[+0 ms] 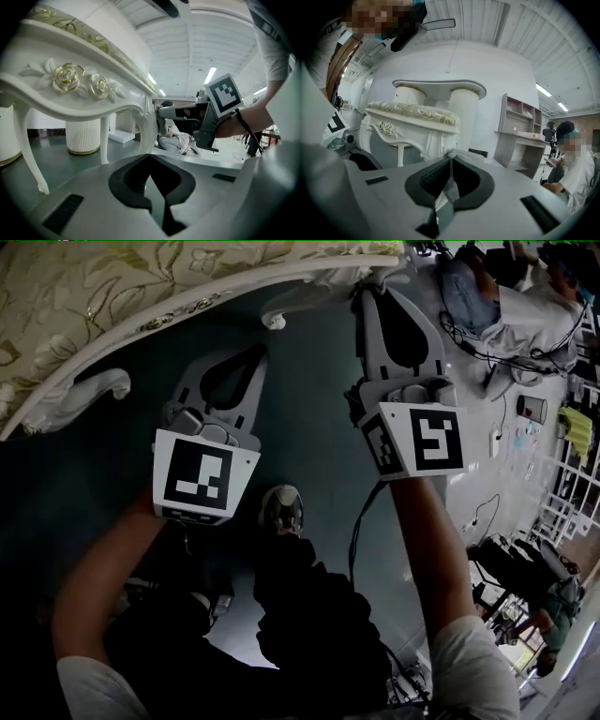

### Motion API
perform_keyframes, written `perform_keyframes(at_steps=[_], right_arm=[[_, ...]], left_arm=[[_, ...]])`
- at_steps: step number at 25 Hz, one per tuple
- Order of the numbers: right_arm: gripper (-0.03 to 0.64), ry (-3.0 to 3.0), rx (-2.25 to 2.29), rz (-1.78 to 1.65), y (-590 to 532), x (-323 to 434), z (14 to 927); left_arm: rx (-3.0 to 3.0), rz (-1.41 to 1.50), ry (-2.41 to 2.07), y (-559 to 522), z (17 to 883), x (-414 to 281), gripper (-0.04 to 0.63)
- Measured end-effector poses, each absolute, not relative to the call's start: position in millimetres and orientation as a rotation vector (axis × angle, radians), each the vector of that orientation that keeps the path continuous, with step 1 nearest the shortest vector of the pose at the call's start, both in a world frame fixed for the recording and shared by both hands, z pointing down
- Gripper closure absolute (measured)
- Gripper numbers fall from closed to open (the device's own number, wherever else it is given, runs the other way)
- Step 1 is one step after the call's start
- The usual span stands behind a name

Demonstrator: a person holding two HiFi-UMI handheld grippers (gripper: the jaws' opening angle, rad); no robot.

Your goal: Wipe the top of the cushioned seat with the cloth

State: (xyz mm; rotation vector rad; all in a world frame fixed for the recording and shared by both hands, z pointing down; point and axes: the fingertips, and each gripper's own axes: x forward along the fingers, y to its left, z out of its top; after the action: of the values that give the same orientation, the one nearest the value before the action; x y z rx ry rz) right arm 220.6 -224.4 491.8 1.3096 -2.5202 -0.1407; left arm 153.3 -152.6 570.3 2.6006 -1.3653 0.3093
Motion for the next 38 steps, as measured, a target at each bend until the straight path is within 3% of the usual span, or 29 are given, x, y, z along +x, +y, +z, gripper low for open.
perform_keyframes(at_steps=[10, 19, 29, 38], right_arm=[[0.589, -2.397, 1.179, 0.144, -220, 218, 482], [0.589, -2.403, 0.942, 0.172, -199, 202, 389], [0.589, -2.498, 0.967, 0.43, -120, 181, 202], [0.589, -2.44, 1.024, 0.389, -73, 165, 68]], left_arm=[[2.504, 0.426, -1.378, -108, 517, 131, 0.581], [2.229, 0.546, -1.536, -108, 404, 123, 0.581], [1.997, 0.626, -1.766, -68, 227, 99, 0.581], [1.935, 0.563, -1.798, -35, 72, 70, 0.581]])
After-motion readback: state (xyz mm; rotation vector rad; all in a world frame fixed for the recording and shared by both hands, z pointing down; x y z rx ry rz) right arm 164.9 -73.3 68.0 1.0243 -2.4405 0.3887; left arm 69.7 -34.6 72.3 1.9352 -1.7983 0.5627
